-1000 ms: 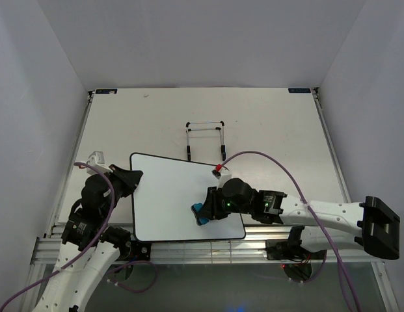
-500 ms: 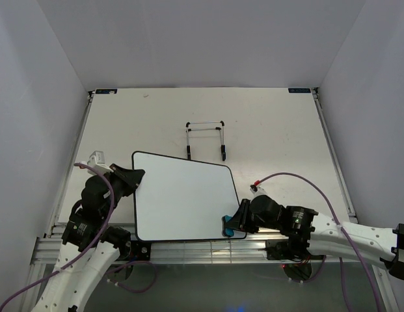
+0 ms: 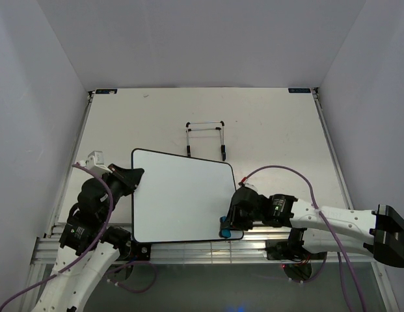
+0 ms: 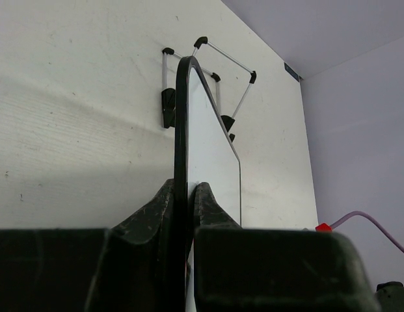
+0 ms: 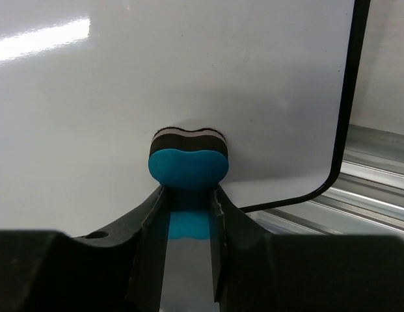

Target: Erase the whiteboard

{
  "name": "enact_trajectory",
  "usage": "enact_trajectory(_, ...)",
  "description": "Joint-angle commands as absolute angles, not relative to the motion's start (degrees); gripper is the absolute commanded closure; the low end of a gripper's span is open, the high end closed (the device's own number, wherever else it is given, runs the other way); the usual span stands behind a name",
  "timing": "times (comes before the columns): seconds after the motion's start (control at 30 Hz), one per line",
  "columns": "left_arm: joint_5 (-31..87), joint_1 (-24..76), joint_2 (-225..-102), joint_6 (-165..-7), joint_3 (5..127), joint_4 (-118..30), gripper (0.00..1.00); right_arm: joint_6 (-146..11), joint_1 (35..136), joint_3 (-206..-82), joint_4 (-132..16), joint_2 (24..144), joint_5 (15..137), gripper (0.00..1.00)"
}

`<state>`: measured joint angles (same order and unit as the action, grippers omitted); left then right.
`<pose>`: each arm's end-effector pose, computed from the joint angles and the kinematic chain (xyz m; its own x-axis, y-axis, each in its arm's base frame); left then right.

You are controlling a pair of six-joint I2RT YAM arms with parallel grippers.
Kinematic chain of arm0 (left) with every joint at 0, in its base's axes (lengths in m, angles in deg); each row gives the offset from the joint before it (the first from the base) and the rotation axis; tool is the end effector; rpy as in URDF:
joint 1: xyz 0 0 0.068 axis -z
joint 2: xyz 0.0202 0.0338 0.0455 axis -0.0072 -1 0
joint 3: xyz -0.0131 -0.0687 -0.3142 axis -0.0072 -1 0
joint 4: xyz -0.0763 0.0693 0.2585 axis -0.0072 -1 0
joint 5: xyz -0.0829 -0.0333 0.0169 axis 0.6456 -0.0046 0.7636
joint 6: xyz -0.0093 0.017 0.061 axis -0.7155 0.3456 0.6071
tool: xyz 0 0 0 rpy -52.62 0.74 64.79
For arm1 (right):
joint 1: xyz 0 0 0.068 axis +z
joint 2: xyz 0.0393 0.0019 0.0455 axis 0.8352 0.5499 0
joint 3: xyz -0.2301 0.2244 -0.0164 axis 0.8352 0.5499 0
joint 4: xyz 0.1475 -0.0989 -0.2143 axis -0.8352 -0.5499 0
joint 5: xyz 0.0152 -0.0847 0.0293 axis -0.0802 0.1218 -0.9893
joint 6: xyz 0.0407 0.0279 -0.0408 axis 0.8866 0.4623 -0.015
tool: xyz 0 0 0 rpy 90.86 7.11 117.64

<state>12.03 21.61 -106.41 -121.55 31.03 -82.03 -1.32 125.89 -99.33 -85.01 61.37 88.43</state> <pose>0.0676 -0.0200 0.3166 -0.3747 -0.6257 -0.6841 -0.0325 0.7463 -0.6648 0.0694 0.1728 0.2113 -0.9625 0.1543 -0.2231 0.0146 0.8508 0.5254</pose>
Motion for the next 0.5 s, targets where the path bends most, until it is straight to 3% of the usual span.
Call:
enact_trajectory(0.0,4.08,22.26,-108.1,-116.71,31.81,-83.18,1.0,-3.19,126.25,-91.39,-97.78,68.64,92.99,0.92)
enact_trajectory(0.37,4.17,23.41,-108.89,-116.98,31.8,-83.44,1.0,0.41,127.04,-97.8,-107.44,59.77,101.67,0.92)
enact_trajectory(0.47,4.26,23.93,-109.42,-116.89,31.8,-83.53,1.0,1.91,126.95,-98.25,-107.1,51.88,106.76,0.92)
